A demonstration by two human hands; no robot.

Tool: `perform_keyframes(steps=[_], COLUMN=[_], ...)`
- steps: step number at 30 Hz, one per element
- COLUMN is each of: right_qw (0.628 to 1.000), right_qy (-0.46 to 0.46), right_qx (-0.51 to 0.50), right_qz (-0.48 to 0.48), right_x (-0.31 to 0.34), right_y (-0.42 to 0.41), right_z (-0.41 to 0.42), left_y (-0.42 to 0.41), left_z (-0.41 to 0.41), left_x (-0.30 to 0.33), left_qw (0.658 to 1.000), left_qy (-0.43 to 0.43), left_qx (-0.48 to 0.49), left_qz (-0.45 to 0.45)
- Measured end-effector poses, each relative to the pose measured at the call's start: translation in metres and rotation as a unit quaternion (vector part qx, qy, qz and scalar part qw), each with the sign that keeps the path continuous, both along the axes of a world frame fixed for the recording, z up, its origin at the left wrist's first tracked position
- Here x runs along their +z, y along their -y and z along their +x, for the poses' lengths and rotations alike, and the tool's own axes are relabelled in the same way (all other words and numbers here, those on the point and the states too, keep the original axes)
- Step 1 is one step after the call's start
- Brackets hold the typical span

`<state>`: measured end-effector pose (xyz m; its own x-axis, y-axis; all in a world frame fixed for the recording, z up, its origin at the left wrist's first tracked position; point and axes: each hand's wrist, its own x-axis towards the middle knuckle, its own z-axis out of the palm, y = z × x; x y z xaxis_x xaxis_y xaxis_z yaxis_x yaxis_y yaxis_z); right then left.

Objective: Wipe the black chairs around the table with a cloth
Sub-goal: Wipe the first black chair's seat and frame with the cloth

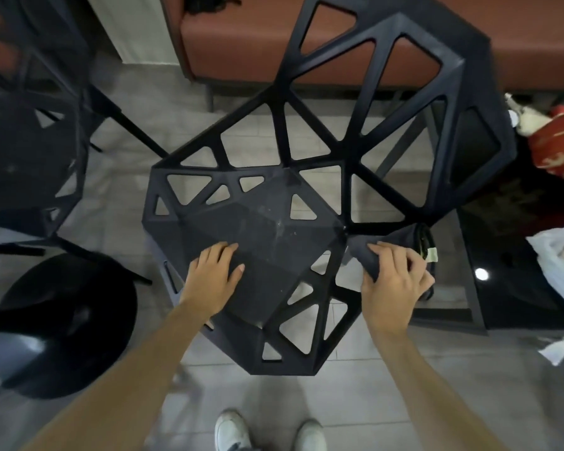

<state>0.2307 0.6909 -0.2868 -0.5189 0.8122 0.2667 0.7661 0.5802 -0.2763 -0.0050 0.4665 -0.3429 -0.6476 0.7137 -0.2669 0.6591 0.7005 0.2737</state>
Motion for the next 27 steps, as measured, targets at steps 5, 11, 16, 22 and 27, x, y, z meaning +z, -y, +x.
perform_keyframes(steps=[5,11,16,22,27], right_qw=[0.999,0.993,0.980,0.971,0.969], right_qy=[-0.004,-0.046,-0.075,-0.092,-0.071], right_qx=[0.005,0.058,0.102,0.104,0.074], right_qz=[0.033,0.093,0.151,0.196,0.224], right_x=[-0.010,-0.011,-0.024,-0.038,-0.043], right_y=[-0.013,-0.088,-0.156,-0.200,-0.170], right_z=[-0.010,-0.053,-0.091,-0.123,-0.112], left_y=[-0.025,-0.062,-0.107,-0.133,-0.135], left_z=[-0.014,-0.035,-0.046,-0.057,-0.057], left_x=[-0.016,-0.042,-0.057,-0.073,-0.072], left_qw=[0.993,0.988,0.965,0.965,0.962], left_qy=[-0.081,-0.133,-0.223,-0.213,-0.222], left_qx=[-0.081,-0.069,-0.064,0.021,0.021], left_qz=[0.004,0.036,0.126,0.148,0.159])
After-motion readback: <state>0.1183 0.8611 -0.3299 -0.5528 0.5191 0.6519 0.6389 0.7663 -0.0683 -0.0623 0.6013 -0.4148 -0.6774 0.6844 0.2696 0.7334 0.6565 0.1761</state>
